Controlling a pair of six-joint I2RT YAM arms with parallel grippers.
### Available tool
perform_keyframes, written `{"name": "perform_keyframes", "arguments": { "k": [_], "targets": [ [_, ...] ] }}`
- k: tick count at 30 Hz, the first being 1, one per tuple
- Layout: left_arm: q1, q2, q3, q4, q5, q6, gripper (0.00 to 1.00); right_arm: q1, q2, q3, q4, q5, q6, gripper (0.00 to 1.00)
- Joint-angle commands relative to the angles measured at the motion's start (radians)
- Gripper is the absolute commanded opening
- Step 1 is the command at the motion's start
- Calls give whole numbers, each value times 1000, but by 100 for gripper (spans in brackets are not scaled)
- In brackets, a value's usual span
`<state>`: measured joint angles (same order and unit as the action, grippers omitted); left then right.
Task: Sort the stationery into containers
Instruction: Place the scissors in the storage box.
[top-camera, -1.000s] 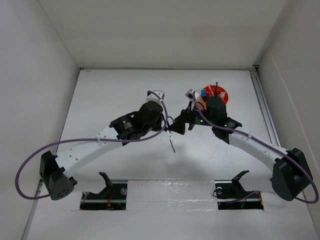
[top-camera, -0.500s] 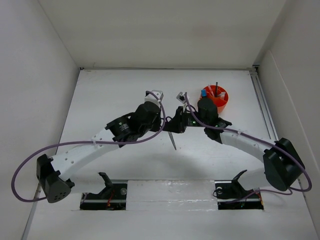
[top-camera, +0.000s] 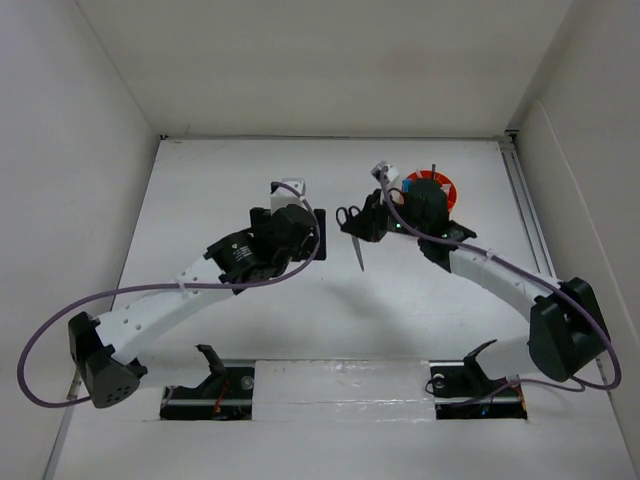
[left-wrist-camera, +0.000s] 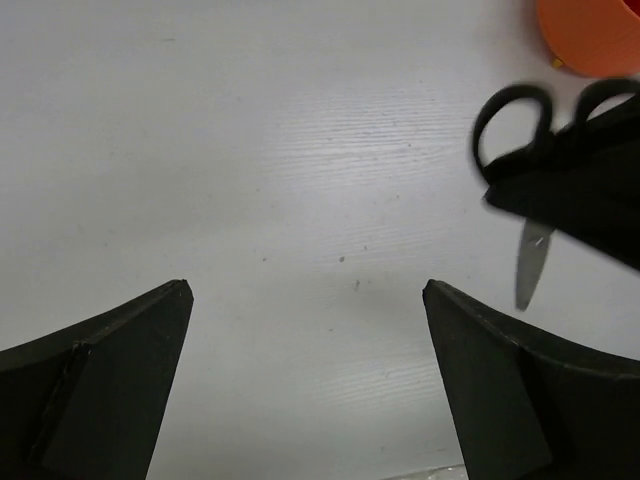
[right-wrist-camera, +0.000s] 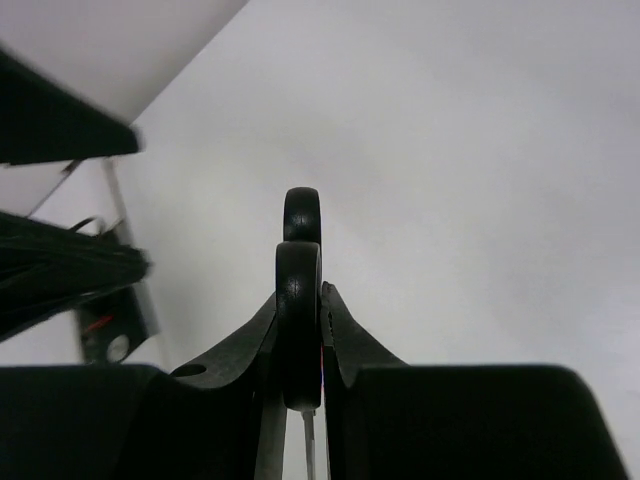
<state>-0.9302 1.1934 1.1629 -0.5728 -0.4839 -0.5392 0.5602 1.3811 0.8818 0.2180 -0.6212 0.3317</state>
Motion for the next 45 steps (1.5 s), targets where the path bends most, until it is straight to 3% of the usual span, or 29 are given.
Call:
{"name": "perform_keyframes", "arguments": {
  "k": [1,9,13,19,23,24,27,32,34,38,42,45],
  "targets": [
    [-2,-70,54,-102,-113,-54,100,-92,-30,95,-57,129,-157,0],
    [7,-208,-110,-92,-122,-25,100,-259,2,150,-94,218,-348,0],
    [7,-288,-193,-24,-64,-4,100,-339,44,220,-94,290,-242,0],
    [7,-284,-204,-4,-70,5,100,-350,-60,70,93,688,11,0],
    [7,-244,-204,-4,-61,5,100,-325,-83,23,83,1018,172,0],
    [7,-232,-204,-4,-52,5,100,-309,-92,14,64,1161,214,0],
    [7,-221,-204,-4,-29,15,100,-289,-93,34,-47,1396,387,0],
    [7,-232,-204,5,-19,15,100,-289,-105,74,-135,1546,512,0],
    [7,-241,-204,14,-19,24,100,-289,-74,120,-271,1651,608,0],
    [7,-241,-204,14,-10,24,100,-327,38,296,-607,1713,857,0],
    [7,-241,-204,14,-10,24,100,-336,130,425,-736,1727,912,0],
    [7,-241,-204,14,-10,24,100,-345,162,425,-758,1718,938,0]
  ]
}}
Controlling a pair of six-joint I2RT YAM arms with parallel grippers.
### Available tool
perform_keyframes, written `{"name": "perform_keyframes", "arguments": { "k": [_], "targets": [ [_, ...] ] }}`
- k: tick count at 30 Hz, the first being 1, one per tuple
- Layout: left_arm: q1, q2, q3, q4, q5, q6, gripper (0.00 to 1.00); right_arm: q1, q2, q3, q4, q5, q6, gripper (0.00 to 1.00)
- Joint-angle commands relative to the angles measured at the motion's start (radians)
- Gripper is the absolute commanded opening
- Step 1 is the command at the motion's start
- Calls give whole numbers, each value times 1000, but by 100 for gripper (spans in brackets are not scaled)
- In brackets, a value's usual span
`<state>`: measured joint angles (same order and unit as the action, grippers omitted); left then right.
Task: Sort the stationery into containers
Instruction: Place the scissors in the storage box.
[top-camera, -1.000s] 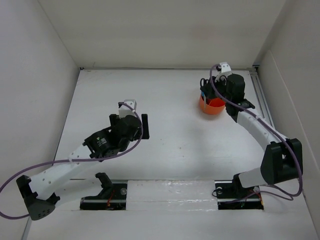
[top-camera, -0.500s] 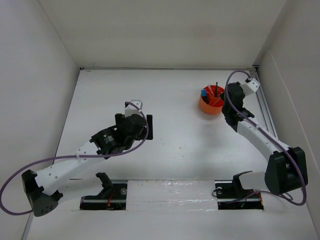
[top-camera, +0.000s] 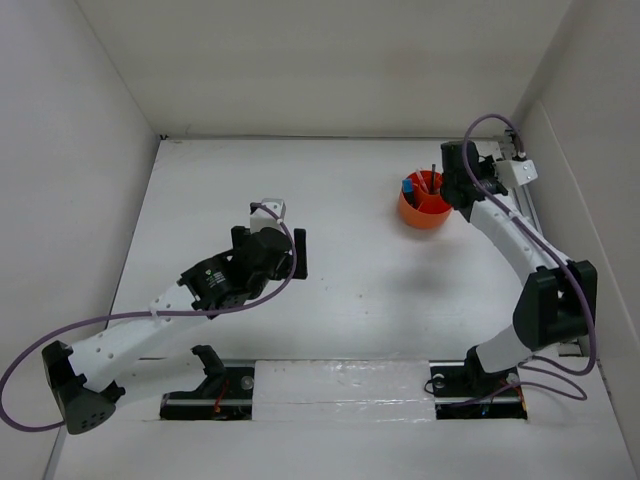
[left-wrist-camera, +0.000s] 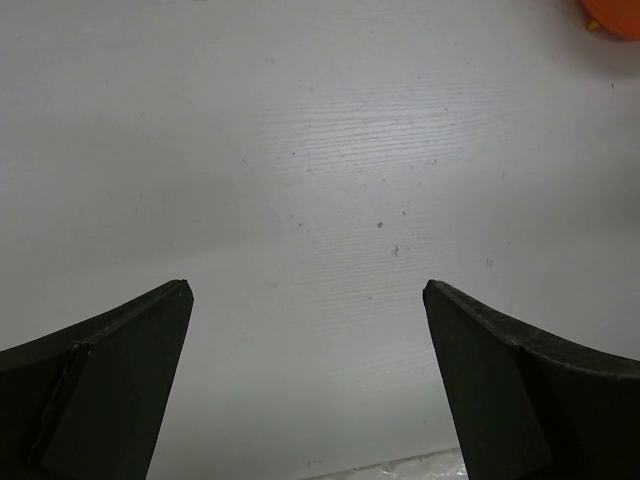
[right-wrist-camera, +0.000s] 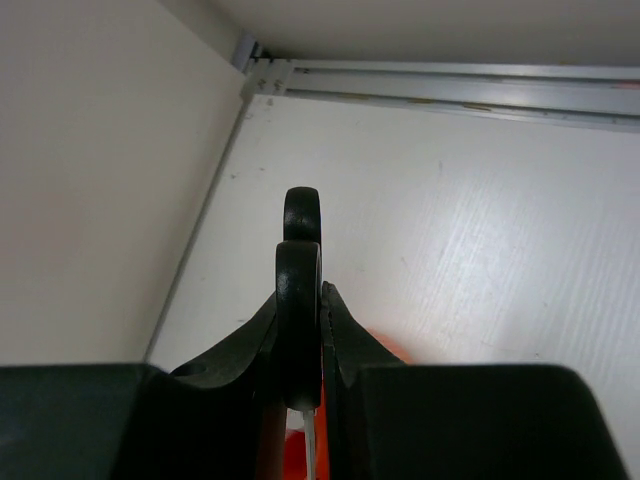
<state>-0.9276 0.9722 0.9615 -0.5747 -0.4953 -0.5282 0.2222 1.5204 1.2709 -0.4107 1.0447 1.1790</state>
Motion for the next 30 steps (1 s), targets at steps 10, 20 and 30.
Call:
{"name": "perform_keyframes", "arguments": {
  "k": [10,20,30],
  "targets": [
    [4,-20,-12,16,11,22,100,2,23,-48,-79,32,111,0],
    [4,-20,-12,26,20,22,100,11,87,-28,-59,12,102,0],
    [4,-20,-12,26,29,31,100,20,129,2,-30,-9,82,0]
  ]
}}
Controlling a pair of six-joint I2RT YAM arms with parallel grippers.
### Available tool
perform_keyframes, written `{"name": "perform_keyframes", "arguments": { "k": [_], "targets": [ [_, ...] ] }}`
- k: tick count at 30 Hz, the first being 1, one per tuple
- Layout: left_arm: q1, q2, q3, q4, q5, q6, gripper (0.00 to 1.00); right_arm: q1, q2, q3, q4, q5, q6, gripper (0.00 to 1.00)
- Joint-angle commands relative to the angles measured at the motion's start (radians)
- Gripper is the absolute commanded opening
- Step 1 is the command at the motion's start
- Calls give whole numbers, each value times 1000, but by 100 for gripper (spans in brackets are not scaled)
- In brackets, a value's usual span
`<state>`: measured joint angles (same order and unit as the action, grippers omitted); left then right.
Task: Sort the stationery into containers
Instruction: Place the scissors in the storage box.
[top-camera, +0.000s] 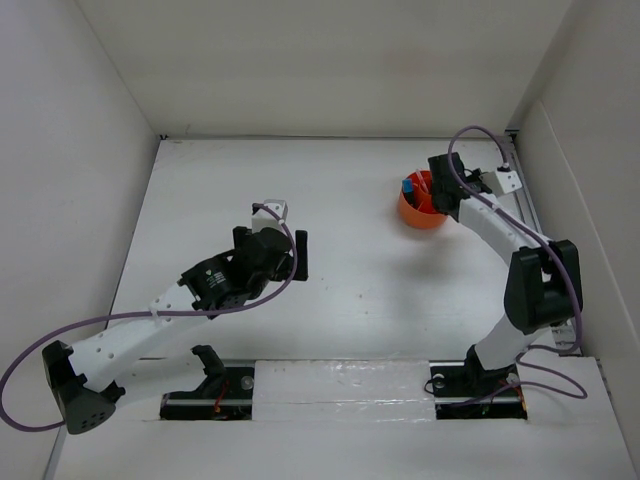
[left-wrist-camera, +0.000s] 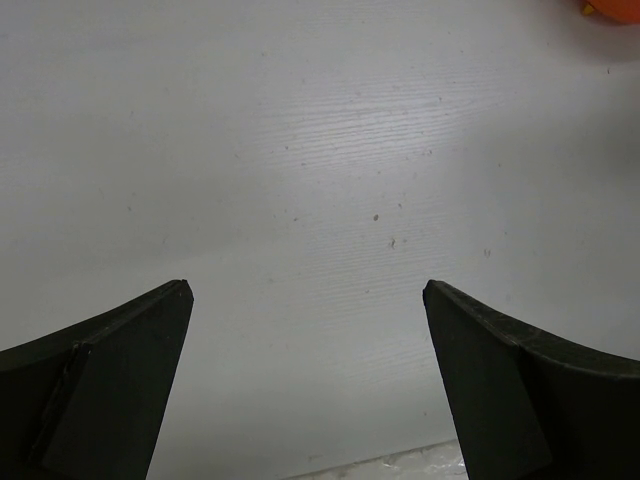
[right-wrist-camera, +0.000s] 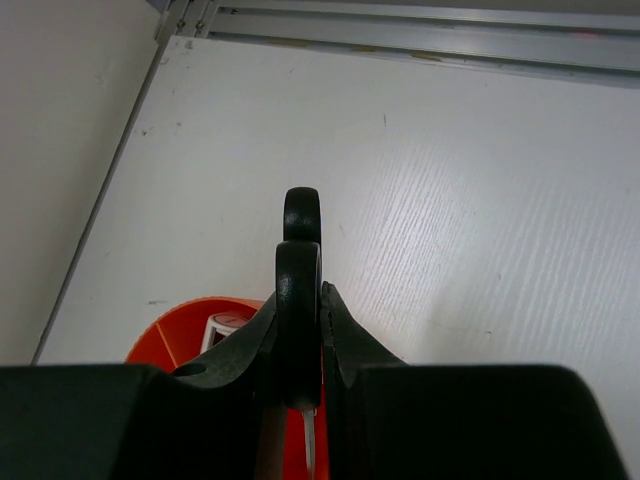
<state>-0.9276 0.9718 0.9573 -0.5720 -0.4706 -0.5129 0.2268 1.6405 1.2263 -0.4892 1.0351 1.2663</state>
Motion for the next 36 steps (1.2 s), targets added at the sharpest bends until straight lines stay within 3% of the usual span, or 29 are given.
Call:
{"name": "perform_keyframes", "arguments": {
  "k": [1,15,22,27,31,36],
  "targets": [
    [4,-19,-8,23,4,16,100,16,18,47,49,0,-14,0],
    [4,-28,-8,32,23,16,100,45,45,47,67,-35,-4,0],
    [4,-28,-8,32,23,16,100,54,54,47,58,-46,-4,8],
    [4,-28,-8,32,23,25,100,63,55,47,58,-46,-4,20],
    [4,-38,-8,32,23,25,100,63,64,38,58,-46,-4,22],
    [4,-38,-8,32,23,25,100,72,55,38,58,-55,-4,38]
  ]
}}
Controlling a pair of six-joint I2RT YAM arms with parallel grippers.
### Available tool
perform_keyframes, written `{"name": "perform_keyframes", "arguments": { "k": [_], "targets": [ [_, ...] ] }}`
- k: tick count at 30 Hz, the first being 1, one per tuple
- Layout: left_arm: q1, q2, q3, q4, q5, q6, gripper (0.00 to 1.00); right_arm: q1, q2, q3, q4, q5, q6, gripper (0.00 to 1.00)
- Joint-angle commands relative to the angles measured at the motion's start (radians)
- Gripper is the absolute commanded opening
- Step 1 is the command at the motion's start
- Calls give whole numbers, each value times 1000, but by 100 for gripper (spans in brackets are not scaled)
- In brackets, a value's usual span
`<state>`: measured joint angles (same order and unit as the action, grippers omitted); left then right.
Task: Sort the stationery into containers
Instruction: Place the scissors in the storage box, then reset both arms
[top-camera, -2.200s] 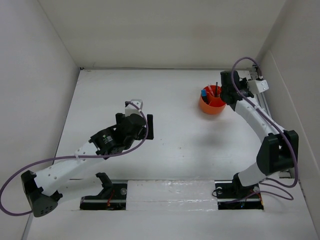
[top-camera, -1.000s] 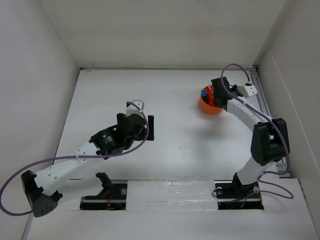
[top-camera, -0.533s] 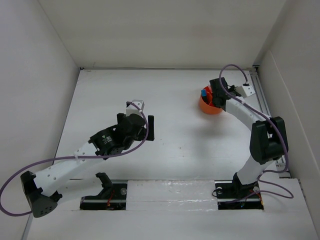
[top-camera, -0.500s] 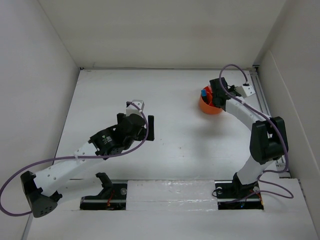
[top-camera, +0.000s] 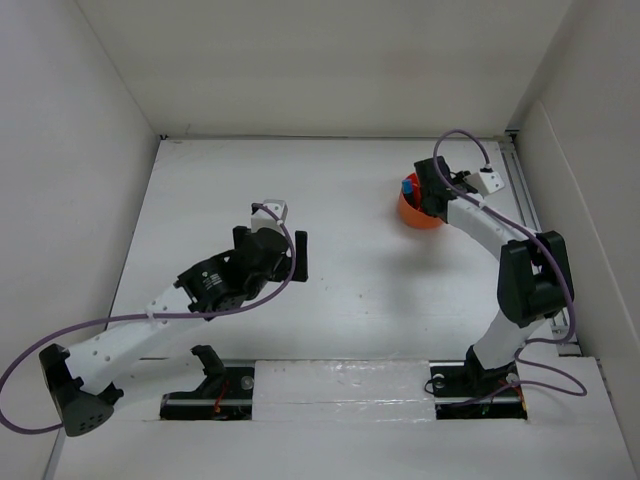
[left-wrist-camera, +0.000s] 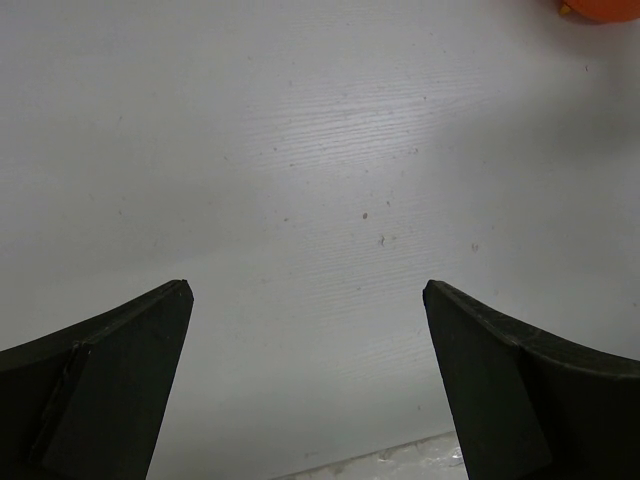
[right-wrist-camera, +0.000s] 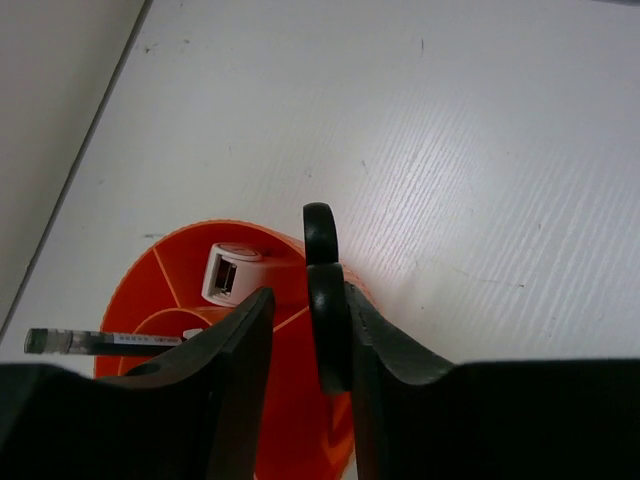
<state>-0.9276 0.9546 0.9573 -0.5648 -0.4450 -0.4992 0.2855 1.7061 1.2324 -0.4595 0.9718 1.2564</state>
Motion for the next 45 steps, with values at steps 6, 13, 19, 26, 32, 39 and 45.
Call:
{"name": "perform_keyframes", "arguments": {
  "k": [6,13,19,26,32,39,45],
  "targets": [
    [4,-20,-8,25,-3,11,100,23,-36,32,19,8,6,46],
    [4,-20,-8,25,-3,11,100,52,-118,32,19,18,-3,62],
    [4,-20,-8,25,-3,11,100,95,-184,41,41,18,-43,75],
    [4,-30,-8,14,-44,-8,100,221,-321,53,61,67,-152,94],
    [4,-63,14,-70,-216,-117,100,273,-535,-80,249,-236,-553,100],
    [4,-149,61,-243,-441,-338,100,411,-779,-134,110,-551,-787,100],
    [4,-287,80,-319,-506,-421,100,544,-1063,-157,-134,-542,-784,100]
  ]
}}
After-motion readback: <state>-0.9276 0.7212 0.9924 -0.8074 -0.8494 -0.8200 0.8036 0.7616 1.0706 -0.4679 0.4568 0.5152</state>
